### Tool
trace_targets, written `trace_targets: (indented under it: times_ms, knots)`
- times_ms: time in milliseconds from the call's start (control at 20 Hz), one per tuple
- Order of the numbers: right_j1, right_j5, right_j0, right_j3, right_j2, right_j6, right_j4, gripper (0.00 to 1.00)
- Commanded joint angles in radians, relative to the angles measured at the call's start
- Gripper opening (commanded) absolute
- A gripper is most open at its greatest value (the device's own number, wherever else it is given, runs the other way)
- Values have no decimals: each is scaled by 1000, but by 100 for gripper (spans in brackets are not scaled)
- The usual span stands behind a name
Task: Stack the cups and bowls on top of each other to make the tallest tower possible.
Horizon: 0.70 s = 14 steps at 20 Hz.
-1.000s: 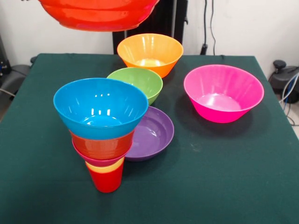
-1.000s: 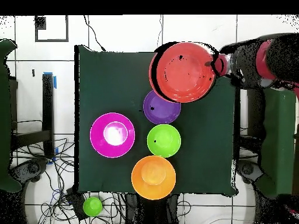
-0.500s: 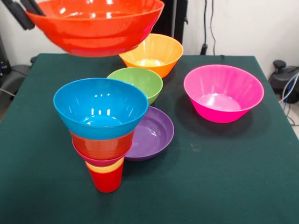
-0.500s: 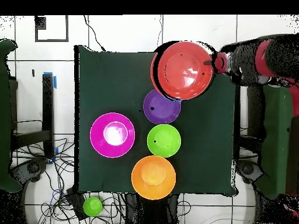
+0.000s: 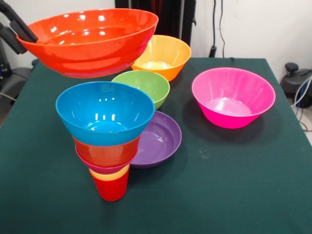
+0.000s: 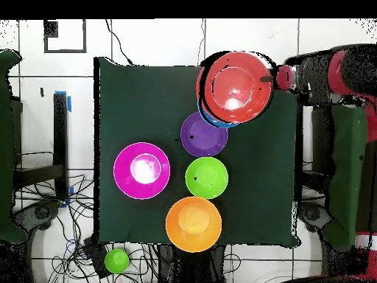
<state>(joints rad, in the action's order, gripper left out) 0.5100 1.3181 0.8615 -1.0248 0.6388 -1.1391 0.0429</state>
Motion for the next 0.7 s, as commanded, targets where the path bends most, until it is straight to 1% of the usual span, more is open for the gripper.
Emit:
trace_targets:
  times_ms: [50,100,150,300,600,700]
  knots:
    - [-53,177,-36,123,54,63,-3,0]
    - [-54,180,-38,126,54,60,-3,0]
    - [-37,161,-22,82,52,64,4,0]
    - [-20,155,-16,53,54,61,13,0]
    - [-29,169,-24,78,60,60,17,0]
    - [-24,157,-19,62,60,60,18,0]
